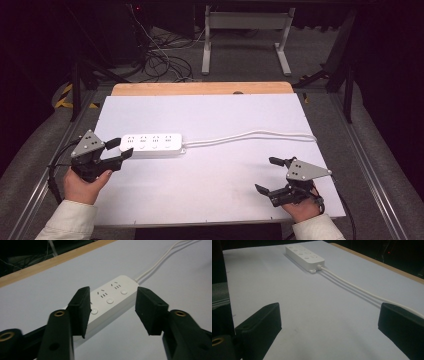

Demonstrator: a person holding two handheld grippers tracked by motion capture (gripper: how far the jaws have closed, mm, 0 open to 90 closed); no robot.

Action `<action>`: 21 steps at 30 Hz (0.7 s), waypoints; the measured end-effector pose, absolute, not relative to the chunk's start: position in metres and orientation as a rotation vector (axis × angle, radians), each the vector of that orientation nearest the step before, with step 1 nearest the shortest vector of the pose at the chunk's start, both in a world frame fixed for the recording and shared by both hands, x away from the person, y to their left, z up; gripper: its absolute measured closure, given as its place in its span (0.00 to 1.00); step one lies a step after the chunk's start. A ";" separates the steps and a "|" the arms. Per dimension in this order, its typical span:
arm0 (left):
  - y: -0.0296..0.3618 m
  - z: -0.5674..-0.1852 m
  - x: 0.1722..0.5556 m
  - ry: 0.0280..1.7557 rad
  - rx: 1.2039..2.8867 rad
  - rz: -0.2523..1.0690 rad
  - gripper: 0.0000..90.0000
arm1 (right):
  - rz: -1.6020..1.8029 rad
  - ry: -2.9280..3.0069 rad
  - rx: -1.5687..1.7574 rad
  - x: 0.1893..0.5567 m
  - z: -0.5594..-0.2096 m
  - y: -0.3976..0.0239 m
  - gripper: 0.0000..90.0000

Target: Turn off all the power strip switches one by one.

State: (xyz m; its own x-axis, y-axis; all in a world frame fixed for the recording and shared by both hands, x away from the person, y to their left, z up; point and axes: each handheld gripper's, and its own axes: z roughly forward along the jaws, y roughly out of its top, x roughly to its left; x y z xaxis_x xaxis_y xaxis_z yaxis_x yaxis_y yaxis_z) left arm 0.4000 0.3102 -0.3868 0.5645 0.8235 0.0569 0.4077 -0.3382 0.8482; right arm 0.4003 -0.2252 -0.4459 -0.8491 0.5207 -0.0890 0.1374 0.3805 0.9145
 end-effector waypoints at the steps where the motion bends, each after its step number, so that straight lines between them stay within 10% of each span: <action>1: 0.311 -0.386 0.401 0.998 1.957 0.620 0.56 | 1.460 2.286 0.575 0.400 -0.446 -0.225 0.06; 8: 0.315 -0.381 0.415 1.017 2.054 0.627 1.00 | 1.459 2.291 0.572 0.400 -0.446 -0.224 0.06; 21: 0.315 -0.381 0.451 1.091 2.179 0.512 1.00 | 1.460 2.301 0.565 0.400 -0.447 -0.223 0.06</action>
